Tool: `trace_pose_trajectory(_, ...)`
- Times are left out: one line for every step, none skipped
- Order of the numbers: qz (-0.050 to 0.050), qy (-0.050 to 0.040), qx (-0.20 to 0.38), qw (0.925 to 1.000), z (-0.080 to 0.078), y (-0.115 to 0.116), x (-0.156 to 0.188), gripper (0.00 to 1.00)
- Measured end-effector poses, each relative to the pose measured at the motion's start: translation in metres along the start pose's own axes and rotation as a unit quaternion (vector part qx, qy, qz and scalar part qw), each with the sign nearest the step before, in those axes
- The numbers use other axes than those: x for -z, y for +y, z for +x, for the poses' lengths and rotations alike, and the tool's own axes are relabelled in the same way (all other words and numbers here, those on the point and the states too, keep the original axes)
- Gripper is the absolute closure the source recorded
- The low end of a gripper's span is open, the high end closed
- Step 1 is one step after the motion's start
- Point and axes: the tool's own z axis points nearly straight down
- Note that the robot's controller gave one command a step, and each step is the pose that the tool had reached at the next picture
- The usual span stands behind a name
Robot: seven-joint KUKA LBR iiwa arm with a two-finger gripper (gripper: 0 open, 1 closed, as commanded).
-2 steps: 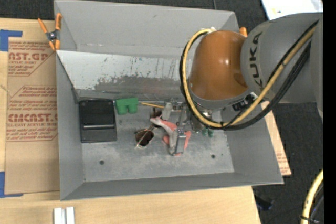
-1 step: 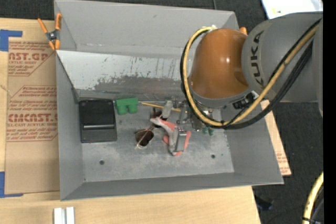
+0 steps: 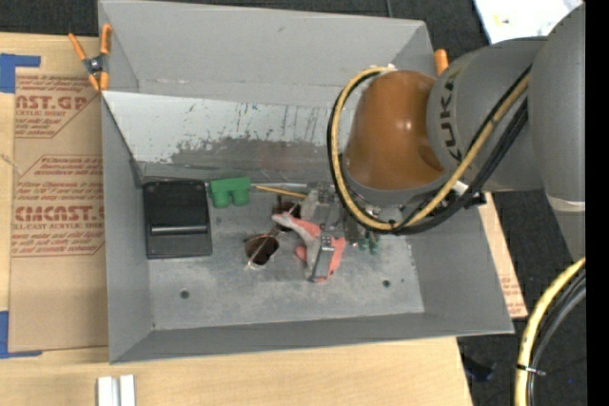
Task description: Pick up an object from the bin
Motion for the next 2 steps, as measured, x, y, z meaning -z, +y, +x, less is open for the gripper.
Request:
trace_pose_trajectory(0.0,0.0009,-0.049,0.9988,0.0167,-0.0299,-0.0562,0.0)
trace_pose_trajectory(-0.001,-0.0017,-0.049,0.9988,0.0204,-0.0267,-0.0543,0.0)
